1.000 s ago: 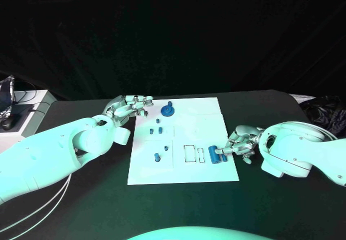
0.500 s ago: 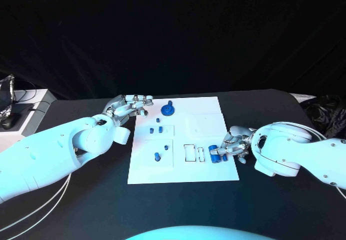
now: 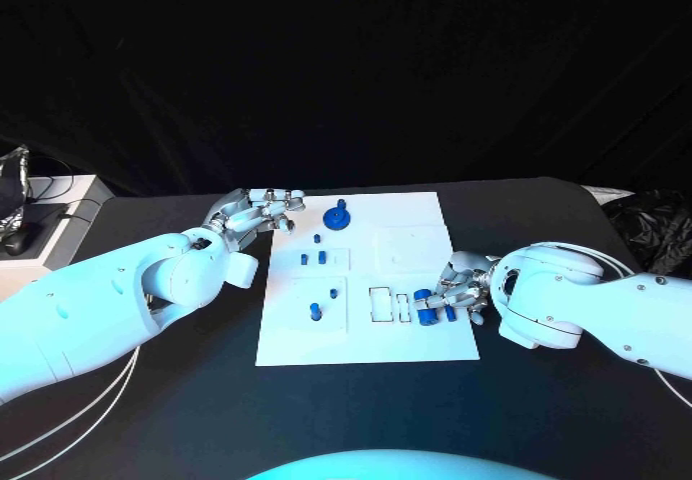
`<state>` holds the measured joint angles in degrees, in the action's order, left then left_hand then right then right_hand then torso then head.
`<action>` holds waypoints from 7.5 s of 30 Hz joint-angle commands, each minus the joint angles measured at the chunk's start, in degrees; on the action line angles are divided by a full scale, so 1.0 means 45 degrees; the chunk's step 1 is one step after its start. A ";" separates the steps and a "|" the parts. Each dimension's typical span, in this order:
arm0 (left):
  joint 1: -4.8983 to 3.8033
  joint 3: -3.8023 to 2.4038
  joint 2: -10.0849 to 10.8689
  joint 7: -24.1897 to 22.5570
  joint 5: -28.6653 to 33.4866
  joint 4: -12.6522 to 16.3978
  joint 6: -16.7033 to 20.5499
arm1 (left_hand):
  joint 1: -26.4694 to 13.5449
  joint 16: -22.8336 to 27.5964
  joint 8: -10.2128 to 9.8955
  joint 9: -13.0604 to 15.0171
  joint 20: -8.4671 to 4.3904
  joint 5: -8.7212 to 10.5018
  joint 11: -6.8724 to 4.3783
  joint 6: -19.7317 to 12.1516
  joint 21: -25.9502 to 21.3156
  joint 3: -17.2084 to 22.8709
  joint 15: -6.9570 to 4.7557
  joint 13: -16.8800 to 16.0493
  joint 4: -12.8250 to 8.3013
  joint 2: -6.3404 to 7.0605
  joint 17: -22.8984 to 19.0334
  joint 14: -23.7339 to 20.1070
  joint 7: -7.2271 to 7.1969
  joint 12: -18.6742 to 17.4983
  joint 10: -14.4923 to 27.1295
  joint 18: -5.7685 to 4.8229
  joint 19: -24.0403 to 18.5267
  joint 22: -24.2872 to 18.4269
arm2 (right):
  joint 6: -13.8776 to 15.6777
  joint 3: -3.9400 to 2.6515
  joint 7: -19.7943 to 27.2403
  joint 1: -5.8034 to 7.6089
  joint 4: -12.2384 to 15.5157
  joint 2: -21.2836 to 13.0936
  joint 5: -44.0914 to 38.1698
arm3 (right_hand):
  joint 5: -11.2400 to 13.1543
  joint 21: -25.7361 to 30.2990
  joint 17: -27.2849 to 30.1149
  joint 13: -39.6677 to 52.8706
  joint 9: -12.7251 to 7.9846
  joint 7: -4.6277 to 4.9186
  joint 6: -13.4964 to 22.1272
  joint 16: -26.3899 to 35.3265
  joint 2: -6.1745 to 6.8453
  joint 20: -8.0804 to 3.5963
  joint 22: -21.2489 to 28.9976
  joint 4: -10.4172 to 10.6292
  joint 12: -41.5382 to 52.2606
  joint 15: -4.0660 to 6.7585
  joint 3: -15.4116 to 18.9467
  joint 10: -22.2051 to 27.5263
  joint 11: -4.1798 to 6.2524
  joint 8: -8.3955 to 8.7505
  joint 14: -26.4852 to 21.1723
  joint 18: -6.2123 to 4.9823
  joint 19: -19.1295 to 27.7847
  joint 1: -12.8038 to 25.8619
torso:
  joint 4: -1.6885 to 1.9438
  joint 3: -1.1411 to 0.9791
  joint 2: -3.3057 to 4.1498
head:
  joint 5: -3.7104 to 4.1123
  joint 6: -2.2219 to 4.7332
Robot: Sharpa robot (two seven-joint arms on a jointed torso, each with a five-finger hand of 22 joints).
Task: Assemble the parts on the task board
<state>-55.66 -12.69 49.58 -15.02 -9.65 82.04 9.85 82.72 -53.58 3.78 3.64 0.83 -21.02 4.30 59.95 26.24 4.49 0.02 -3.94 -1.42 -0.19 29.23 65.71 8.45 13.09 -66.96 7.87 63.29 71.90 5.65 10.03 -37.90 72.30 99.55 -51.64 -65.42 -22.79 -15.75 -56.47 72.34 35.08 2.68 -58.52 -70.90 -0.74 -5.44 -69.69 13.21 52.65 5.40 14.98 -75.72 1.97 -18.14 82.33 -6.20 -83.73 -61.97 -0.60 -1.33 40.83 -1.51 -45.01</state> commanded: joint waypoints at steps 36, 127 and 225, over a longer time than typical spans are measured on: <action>0.0002 -0.0008 0.0057 0.0178 0.0007 0.0050 -0.0349 | -0.0082 0.0030 0.0018 0.0019 0.0015 -0.0026 0.0013 -0.0088 -0.0193 -0.0053 0.0086 0.0006 0.0301 -0.0029 -0.0035 -0.0001 -0.0015 0.0057 0.0184 -0.0023 0.0157 -0.0057 | -0.0195 0.0109 0.0316 -0.0175 0.0127 0.0040 0.1169 | -0.3881 -0.0244 -0.0217 0.0005 0.0023 -0.0059 -0.0217 -0.0079 -0.0597 -0.0189 -0.0270 -0.2329 -0.0015 0.0046 -0.1883 -0.0010 0.0111 0.0333 0.0123 0.0244 -0.0582 -0.0755 | 0.0072 0.0075 0.0003 | -0.0071 -0.0112; 0.0023 -0.0006 0.0133 0.0212 0.0031 0.0048 -0.0485 | -0.0117 0.0032 0.0013 0.0018 0.0023 -0.0033 0.0018 -0.0111 -0.0319 -0.0065 0.0094 0.0006 0.0484 0.0009 -0.0068 -0.0001 -0.0005 0.0104 0.0199 -0.0028 0.0205 -0.0023 | 0.1129 -0.0003 0.2058 0.0189 0.0231 0.0685 0.1575 | 0.2434 -0.0066 -0.0418 -0.0523 -0.0253 0.0054 -0.0239 -0.0011 0.0321 -0.0079 -0.0320 -0.1950 -0.0337 -0.0062 -0.2293 0.0191 -0.0076 0.0235 0.0142 0.0153 -0.0581 -0.0241 | 0.0148 0.0112 0.0046 | -0.0091 0.0002; 0.0159 -0.0008 0.0183 0.0219 -0.0084 0.0108 -0.0467 | -0.0008 0.0008 0.0012 0.0017 -0.0008 -0.0067 0.0010 -0.0103 -0.0341 0.0362 0.0074 0.0003 0.0151 -0.0028 -0.0083 -0.0016 0.0030 0.0149 0.0202 -0.0013 0.0210 0.0264 | -0.1952 0.0033 0.0312 -0.0489 -0.0253 -0.0531 -0.2075 | -0.0706 -0.0150 -0.0508 -0.0204 0.0758 -0.0082 -0.1382 0.0107 0.0082 -0.0236 -0.0872 -0.4254 -0.0727 0.0083 -0.6705 -0.0083 0.0104 0.2728 0.0125 0.0362 -0.0580 -0.1523 | 0.0178 0.0131 0.0050 | 0.0171 -0.0120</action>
<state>-54.96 -12.69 50.43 -13.77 -9.83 82.34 8.38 82.29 -53.58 3.78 3.64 0.82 -21.02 4.30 59.89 24.86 5.72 0.02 -3.94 -0.71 -0.19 28.91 65.71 8.39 13.52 -66.55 7.88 64.10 73.04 0.18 9.35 -35.84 71.14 98.78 -53.96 -74.96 -25.76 -16.63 -58.73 71.47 46.71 2.57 -65.54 -70.78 0.14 -6.09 -73.57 4.67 49.56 5.70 -3.72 -76.27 2.56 -5.73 82.81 -4.04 -83.97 -69.68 0.21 -0.73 41.06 -0.68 -45.60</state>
